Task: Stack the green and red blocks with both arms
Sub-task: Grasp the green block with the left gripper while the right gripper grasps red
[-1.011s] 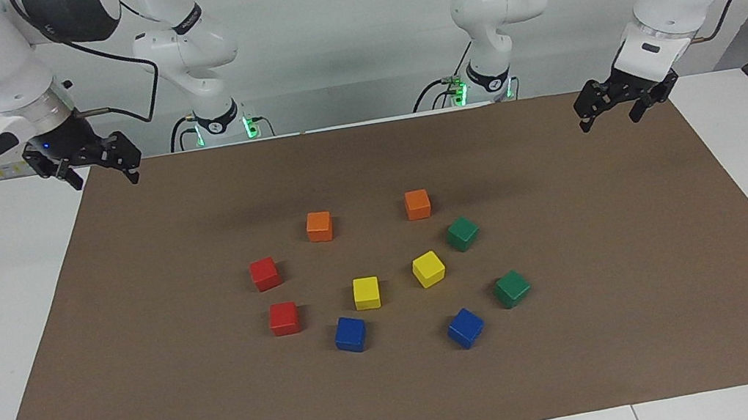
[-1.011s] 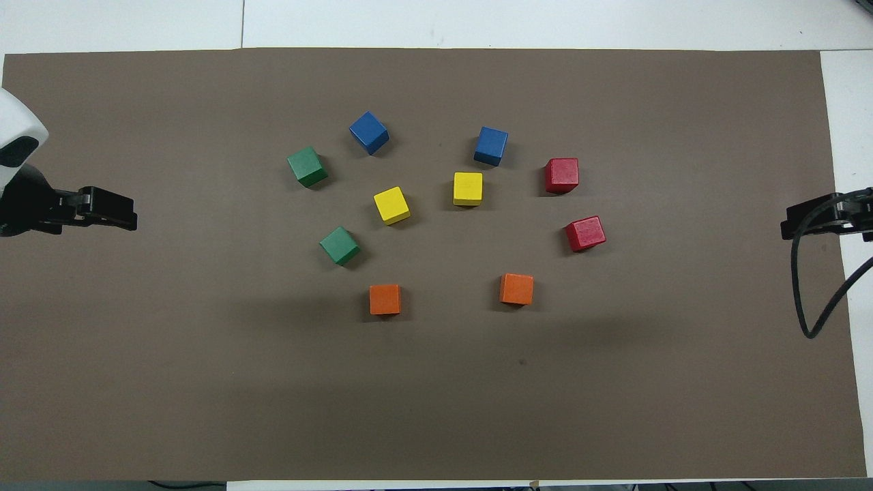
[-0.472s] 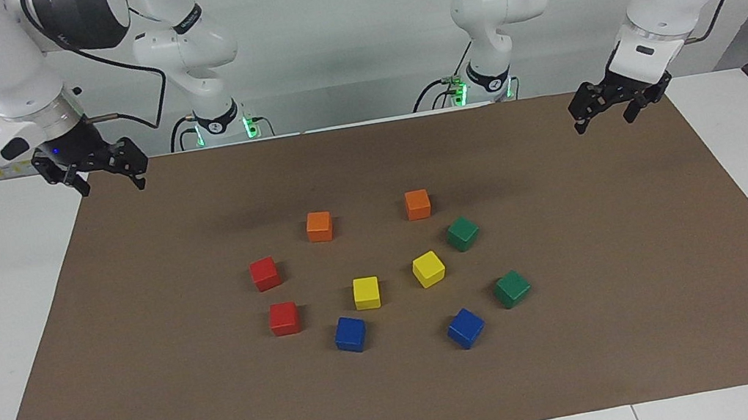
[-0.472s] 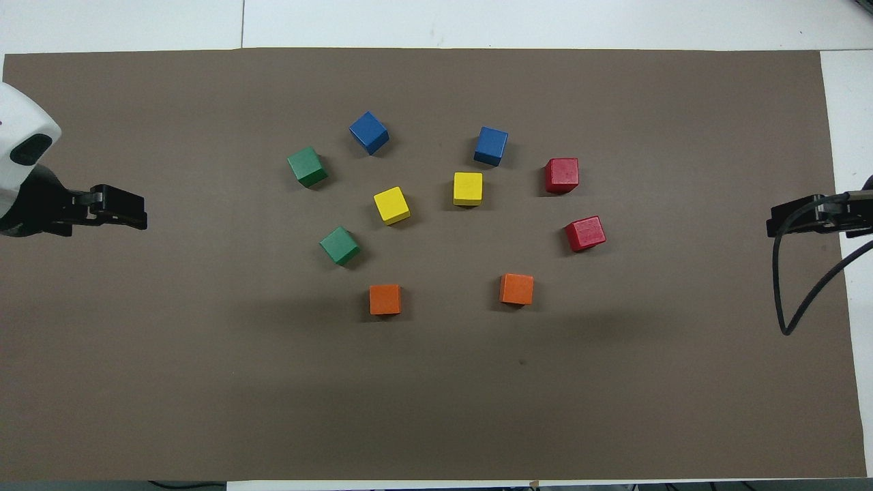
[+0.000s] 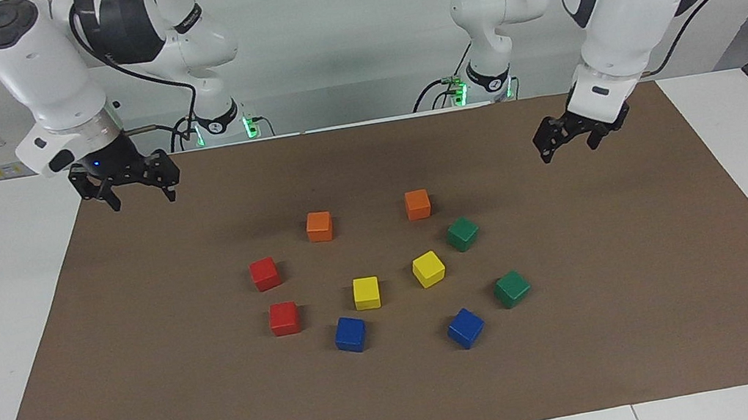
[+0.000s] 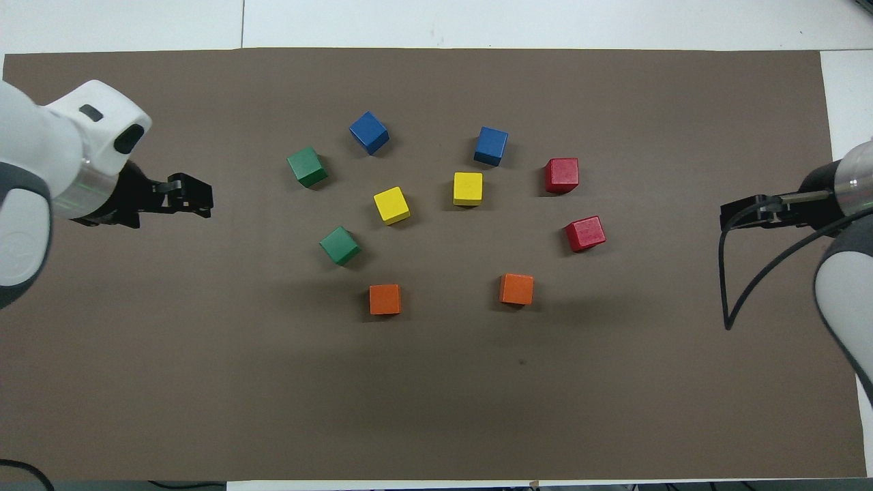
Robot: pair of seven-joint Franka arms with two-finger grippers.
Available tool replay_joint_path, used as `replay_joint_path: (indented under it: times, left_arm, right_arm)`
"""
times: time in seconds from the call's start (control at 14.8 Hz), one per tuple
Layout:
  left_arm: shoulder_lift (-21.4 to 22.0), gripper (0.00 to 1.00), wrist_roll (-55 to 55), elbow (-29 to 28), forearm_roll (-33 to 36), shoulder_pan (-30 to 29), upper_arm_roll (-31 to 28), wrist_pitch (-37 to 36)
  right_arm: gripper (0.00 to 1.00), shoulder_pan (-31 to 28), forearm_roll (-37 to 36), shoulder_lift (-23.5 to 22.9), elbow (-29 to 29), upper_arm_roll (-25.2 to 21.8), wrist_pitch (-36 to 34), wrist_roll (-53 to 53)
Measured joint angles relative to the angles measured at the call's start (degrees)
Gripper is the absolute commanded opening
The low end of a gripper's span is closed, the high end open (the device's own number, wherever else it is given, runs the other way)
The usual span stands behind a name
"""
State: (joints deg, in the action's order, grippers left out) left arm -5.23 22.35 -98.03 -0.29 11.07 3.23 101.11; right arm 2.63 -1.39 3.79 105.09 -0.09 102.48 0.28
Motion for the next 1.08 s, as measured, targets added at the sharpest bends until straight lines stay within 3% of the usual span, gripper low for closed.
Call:
replay_joint_path:
  times: [0.54, 0.74, 1.08]
  left_arm:
    - [-11.6, 1.0, 27.9, -1.8, 0.0, 6.6, 0.1, 13.2]
    - [-12.2, 1.0, 32.7, -4.1, 0.0, 8.5, 0.2, 16.3]
    - [-12.4, 1.0, 35.2, -7.1, 0.0, 11.1, 0.1, 20.3]
  right_arm:
    - [1.0, 4.0, 0.0, -1.0, 8.7, 0.2, 10.3, 0.3]
    - [1.0, 5.4, 0.0, -2.1, 10.0, 0.2, 13.6, 0.3]
    - [1.0, 7.1, 0.0, -7.5, 10.5, 0.2, 18.5, 0.4]
